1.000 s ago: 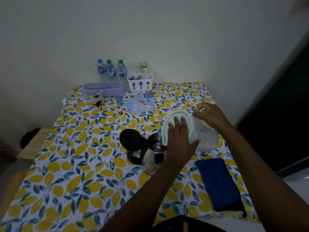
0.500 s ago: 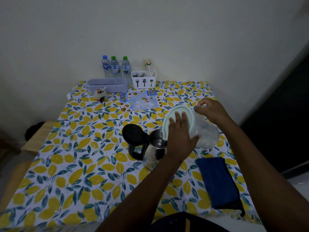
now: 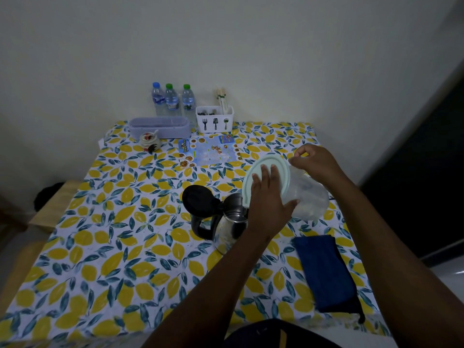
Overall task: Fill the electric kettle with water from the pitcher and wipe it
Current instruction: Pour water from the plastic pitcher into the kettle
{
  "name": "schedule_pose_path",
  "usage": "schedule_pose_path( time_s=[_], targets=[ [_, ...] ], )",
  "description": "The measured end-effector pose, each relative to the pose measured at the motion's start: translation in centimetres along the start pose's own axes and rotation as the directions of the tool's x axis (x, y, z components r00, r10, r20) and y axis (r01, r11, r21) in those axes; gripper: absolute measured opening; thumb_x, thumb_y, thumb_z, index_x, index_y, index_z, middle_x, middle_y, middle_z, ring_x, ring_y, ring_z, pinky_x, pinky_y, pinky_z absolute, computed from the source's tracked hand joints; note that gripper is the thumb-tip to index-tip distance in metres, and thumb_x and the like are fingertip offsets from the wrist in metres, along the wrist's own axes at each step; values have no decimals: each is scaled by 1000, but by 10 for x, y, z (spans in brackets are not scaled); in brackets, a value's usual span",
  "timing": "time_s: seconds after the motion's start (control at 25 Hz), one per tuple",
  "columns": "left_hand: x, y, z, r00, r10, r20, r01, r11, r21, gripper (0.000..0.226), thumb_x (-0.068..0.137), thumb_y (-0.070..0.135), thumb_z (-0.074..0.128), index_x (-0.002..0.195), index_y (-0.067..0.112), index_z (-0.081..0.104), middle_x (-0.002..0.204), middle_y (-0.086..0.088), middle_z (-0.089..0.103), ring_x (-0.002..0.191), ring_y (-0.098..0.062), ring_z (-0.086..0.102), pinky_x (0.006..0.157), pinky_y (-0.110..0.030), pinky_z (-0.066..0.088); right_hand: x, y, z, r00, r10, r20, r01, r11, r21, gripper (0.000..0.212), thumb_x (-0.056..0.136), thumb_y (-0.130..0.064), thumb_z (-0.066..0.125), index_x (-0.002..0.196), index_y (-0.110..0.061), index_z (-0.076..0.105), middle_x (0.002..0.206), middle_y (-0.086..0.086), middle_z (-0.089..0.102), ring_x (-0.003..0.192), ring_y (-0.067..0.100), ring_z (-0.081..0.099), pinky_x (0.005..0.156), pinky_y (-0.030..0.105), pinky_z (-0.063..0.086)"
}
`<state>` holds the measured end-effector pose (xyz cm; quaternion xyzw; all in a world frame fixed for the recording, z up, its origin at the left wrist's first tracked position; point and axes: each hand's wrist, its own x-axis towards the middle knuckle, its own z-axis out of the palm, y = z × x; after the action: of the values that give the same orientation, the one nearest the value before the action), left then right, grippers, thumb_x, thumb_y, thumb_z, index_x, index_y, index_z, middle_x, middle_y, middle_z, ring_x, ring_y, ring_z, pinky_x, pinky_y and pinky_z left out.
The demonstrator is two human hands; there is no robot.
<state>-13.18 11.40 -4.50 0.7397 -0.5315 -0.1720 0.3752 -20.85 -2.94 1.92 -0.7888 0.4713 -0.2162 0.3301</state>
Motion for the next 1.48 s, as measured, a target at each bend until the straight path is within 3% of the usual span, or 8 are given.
schedule_pose_path(
  time_s=[0.44,0.6,0.72,0.88,1.16,1.48],
  targets=[
    [0,-4,-3,1000,6,-9,-7,1000,-20,97,86,45,63,150,9,0,160,-17,-3,146,-39,-6,119,-51,9,1,-3,4,999,-33,1,33,999,-34,12,72,-35,69,70,-26,61,87,-8,65,86,17,61,73,36,47],
    [0,-9,-3,1000,25,0,-25,1000,-2,95,87,45,62,150,10,1,160,-17,-3,146,-39,-7,120,-52,8,-1,-2,6,1000,-20,4,20,999,-28,11,73,-35,68,69,-28,60,90,-6,66,83,16,61,71,36,47],
    [1,-8,-1,999,38,17,-39,999,36,94,87,45,62,150,11,0,161,-17,-3,146,-41,-7,119,-51,7,-3,4,8,1000,3,-9,-3,999,39,11,72,-34,67,70,-26,61,90,-8,65,85,15,61,73,38,50],
    [7,-6,0,994,79,75,-88,986,138,96,86,43,63,150,8,1,160,-20,0,145,-45,-4,119,-54,7,-8,20,10,996,67,-53,-58,986,158,14,77,-26,67,77,-13,63,77,-7,60,66,11,53,65,32,42],
    [15,8,27,970,112,216,-183,922,341,95,87,42,61,149,7,-1,159,-23,-5,143,-49,-7,120,-55,5,-23,73,6,980,190,-52,-151,895,419,12,83,-21,64,73,-17,59,71,-2,55,60,14,49,52,28,37],
    [46,36,98,899,106,424,-304,849,432,97,87,42,61,149,10,-6,159,-22,-7,143,-50,-7,117,-58,6,-24,168,-16,921,382,-71,-290,798,529,16,89,-19,60,75,-12,59,68,11,52,54,21,45,51,30,34]
  ],
)
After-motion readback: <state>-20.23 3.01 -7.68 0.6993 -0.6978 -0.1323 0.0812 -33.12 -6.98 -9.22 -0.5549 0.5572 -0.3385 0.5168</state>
